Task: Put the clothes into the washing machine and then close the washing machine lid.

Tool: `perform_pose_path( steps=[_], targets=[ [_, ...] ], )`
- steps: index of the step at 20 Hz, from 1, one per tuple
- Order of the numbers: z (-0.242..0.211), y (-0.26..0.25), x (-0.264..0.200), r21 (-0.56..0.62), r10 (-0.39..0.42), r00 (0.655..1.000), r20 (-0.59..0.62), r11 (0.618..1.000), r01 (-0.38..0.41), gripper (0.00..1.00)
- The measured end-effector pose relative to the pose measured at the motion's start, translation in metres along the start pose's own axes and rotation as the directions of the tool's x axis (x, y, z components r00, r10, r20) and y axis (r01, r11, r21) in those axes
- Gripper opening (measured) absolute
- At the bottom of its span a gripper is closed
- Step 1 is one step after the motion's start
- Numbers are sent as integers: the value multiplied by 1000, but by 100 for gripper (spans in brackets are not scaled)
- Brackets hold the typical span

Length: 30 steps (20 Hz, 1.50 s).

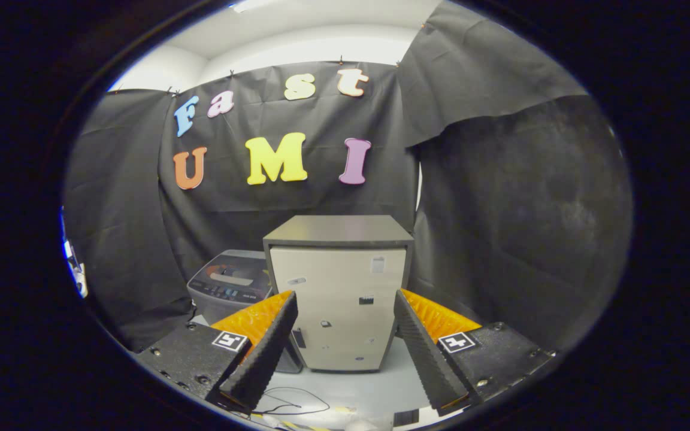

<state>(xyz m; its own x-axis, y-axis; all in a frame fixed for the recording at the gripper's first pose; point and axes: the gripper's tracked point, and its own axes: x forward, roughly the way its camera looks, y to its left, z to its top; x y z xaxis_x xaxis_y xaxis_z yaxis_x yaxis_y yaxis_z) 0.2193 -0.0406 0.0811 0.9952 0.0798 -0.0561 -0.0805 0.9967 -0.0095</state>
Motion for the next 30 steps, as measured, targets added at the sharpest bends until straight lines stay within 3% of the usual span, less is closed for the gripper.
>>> perform_pose_path(
  steps=[10, 30],
  targets=[
    [3, -15, -45, 3, -38, 999, 34, 999, 38, 100],
    [9, -2, -70, -35, -28, 999, 44, 999, 30, 100]
  ],
)
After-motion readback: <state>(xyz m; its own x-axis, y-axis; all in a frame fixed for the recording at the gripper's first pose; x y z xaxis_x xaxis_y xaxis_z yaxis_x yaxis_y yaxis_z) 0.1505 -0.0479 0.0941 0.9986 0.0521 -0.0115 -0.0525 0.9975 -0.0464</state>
